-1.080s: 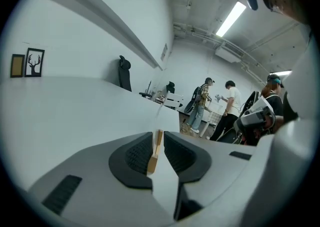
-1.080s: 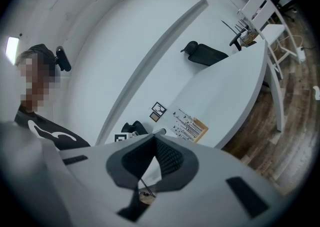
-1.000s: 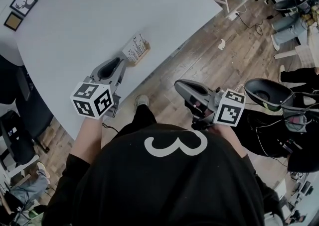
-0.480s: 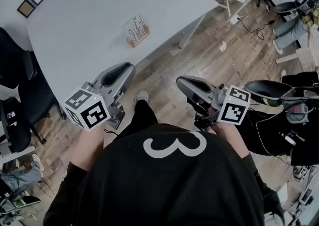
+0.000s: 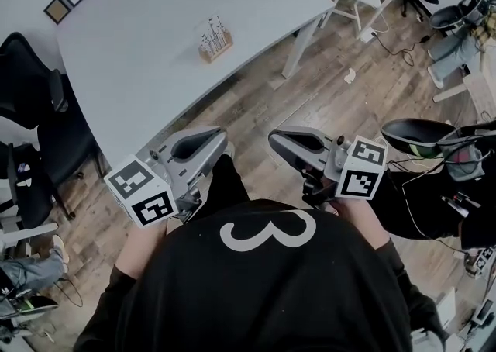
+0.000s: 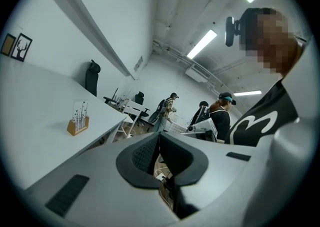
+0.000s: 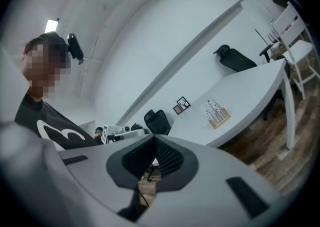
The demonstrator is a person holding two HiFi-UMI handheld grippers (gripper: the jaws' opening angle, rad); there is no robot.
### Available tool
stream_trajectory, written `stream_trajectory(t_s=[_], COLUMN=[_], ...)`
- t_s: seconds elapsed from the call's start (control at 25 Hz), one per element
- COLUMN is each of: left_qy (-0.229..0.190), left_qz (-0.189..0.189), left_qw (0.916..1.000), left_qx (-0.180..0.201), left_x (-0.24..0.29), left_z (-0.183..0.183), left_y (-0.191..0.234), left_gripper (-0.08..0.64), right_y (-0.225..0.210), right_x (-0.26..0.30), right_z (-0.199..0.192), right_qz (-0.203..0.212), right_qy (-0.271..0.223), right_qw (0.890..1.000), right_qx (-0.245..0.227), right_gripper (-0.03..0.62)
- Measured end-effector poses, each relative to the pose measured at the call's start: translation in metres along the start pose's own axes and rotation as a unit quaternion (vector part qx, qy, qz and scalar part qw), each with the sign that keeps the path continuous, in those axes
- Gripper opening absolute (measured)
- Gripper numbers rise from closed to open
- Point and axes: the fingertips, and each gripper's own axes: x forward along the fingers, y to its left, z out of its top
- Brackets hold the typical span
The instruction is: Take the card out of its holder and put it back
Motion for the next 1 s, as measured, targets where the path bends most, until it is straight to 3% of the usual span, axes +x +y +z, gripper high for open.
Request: stream_trajectory(t_s=[0.36,1.0], left_qy=[0.015,0.003], left_qz=[-0.029,-0.017], left_qw=[0.9993,0.9991], left_qx=[-0.019,-0.037], left_x=[0.014,0.003], left_z=[-0.020,-0.021], left_y=[-0.025,-0.027], left_gripper=[0.014,0.014], right_y=[0.012,0.024], right_x=[-0.009,-0.011], right_z=[-0.010,-0.020], right_qz=[0.008,0.001], right_qy=[0.010,0.011], right_qw=[1.000,1.000], right_qx=[-0.011,-0.014], right_gripper=[0.009,0.009])
